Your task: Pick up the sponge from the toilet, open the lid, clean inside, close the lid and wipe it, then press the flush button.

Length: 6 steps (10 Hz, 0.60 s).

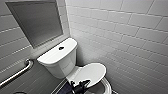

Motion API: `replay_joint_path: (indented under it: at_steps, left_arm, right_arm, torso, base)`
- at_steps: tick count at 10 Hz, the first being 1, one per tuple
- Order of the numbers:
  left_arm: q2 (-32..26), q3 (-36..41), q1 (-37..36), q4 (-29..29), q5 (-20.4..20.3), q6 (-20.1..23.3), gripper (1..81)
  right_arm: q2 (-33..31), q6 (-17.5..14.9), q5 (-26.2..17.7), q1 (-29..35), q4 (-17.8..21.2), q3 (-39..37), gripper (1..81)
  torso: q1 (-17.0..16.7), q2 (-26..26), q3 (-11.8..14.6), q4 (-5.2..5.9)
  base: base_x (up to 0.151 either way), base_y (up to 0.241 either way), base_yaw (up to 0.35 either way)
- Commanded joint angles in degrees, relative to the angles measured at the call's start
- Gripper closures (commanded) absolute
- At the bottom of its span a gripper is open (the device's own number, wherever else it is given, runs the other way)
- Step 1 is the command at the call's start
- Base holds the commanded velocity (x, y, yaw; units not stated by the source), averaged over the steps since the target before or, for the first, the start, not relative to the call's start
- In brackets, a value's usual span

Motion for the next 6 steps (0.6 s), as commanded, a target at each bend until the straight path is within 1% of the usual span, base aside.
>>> replay_joint_path:
  at_steps: [1,3,5,6]
  left_arm:
    - [-3.89,3.52,-7.66,1.18,-5.45,-0.80,1.0]
    - [-5.90,5.00,-7.66,1.18,-7.37,-1.32,1.0]
    - [-7.76,6.24,-7.66,1.18,-8.00,-1.41,1.0]
    - [-8.80,6.68,-7.49,1.10,-9.05,-1.41,1.0]
  right_arm:
    - [-0.20,-0.05,-3.76,0.01,-0.76,0.69,81.1]
    - [-0.20,-0.05,-3.76,-0.07,-0.76,0.69,81.1]
    - [-0.03,-0.05,-3.76,-0.08,-0.76,0.69,81.1]
    - [0.06,-0.05,-3.76,-0.08,-0.76,0.51,81.1]
  torso:
    - [0.00,0.00,0.00,0.00]
    - [0.00,0.00,0.00,0.00]
    - [0.00,0.00,0.00,0.00]
    - [0.00,0.00,0.00,0.00]
  base:
    - [0.000,0.000,0.000]
    - [0.000,0.000,0.000]
    - [0.000,0.000,0.000]
    - [0.000,0.000,0.000]
